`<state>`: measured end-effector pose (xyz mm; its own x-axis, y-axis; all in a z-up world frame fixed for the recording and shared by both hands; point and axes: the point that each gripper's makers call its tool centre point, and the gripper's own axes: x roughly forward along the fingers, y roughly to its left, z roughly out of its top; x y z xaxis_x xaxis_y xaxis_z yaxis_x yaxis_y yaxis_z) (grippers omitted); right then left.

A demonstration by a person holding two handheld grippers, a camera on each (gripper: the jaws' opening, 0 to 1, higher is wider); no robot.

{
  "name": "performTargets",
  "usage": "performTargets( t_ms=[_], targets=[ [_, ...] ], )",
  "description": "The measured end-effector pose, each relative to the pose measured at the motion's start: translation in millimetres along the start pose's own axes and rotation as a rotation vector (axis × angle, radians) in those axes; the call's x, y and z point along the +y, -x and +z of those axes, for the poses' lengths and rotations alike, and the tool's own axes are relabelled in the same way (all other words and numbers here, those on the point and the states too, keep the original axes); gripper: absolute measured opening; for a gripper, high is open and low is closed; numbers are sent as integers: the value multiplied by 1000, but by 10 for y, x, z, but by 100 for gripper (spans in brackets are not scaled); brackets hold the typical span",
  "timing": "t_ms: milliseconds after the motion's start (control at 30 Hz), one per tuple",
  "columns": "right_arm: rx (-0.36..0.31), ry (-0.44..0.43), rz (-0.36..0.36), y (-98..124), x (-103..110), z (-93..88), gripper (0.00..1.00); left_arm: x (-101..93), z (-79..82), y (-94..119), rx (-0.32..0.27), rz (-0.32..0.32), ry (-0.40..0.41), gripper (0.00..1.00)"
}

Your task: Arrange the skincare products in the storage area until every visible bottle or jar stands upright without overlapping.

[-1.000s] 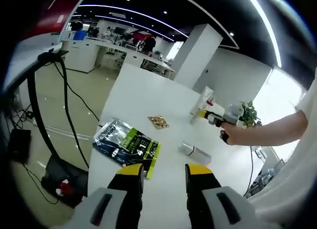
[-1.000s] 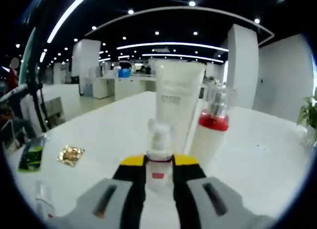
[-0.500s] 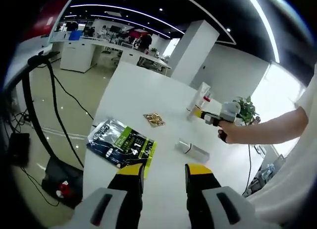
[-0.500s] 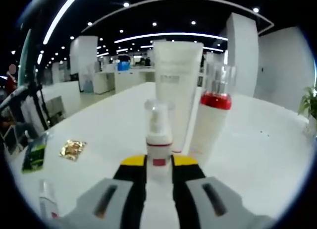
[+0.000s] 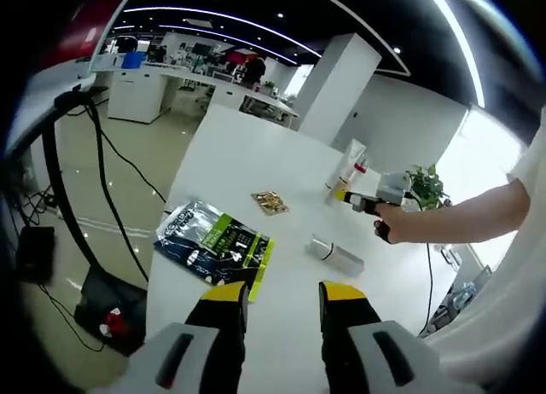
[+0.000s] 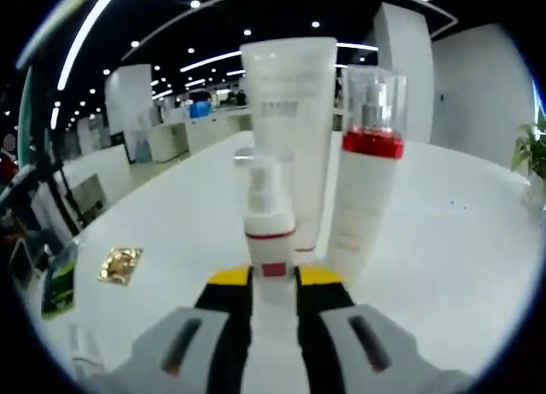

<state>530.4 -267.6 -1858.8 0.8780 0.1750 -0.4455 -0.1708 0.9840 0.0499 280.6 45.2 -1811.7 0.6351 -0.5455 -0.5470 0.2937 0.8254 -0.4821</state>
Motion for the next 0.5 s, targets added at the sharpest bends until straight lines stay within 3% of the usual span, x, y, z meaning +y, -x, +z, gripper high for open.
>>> performTargets(
  t_ms=[333, 500],
  targets=[
    [26, -5, -130, 18, -154, -29, 17, 41, 16, -7, 0, 7, 2, 34],
    [21, -50, -140, -5, -128, 1, 17, 49, 38, -12, -1, 5, -3, 34]
  ],
)
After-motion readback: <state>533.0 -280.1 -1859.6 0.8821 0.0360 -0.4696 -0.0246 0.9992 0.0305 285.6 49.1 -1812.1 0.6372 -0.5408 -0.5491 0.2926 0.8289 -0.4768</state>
